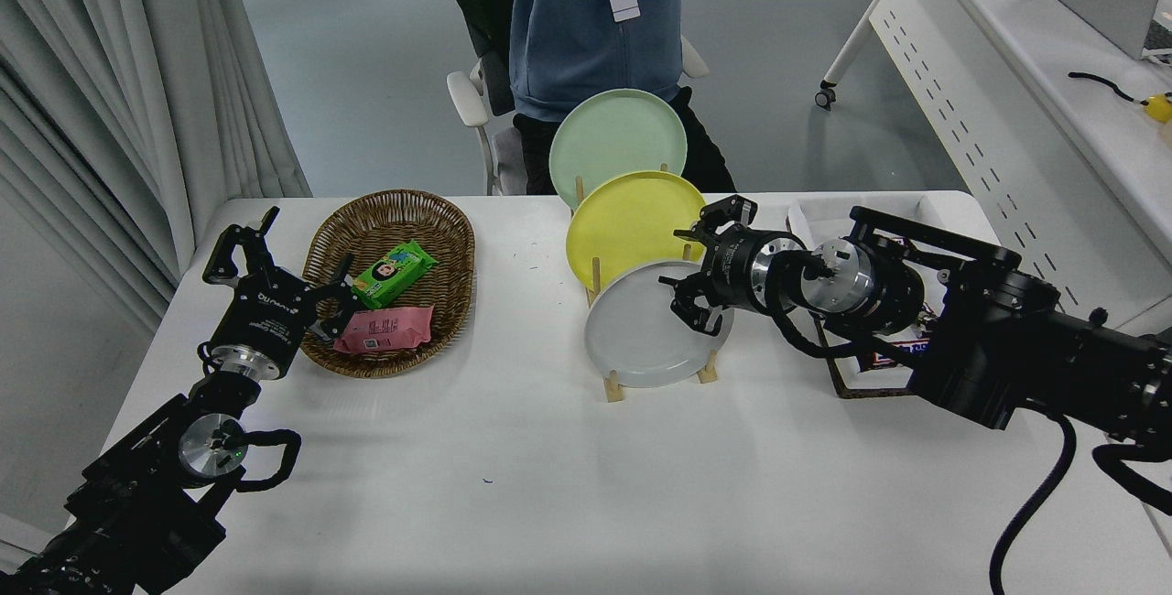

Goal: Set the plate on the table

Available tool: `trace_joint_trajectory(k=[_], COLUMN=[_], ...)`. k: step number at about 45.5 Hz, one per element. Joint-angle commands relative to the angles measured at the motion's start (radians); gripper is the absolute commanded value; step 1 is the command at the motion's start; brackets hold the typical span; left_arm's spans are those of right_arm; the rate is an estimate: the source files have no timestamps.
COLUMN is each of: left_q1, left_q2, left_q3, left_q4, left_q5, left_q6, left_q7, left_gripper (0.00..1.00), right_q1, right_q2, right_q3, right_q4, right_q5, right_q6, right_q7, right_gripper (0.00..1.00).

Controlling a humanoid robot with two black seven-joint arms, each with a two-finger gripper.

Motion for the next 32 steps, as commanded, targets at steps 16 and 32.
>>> trace_joint_trajectory(k=[16,32], left_q1=[0.0,0.0], left_q2=[0.0,0.0], left_q3=[0.0,0.0], left_q4=[0.0,0.0], left_q5=[0.0,0.0], left_q6=[0.0,0.0], left_q7=[0.0,0.0], left_gripper=[1.0,1.0], right_q1=[0.003,0.003], right_q2=[0.0,0.0], right_q3=[0.007,0.006], right_q4=[-0.004,-0.006], right_q5=[-0.006,-0.003], right_q6=[0.001,0.001], right_q7=[-0.01,-0.018], right_gripper=[0.35,0.24])
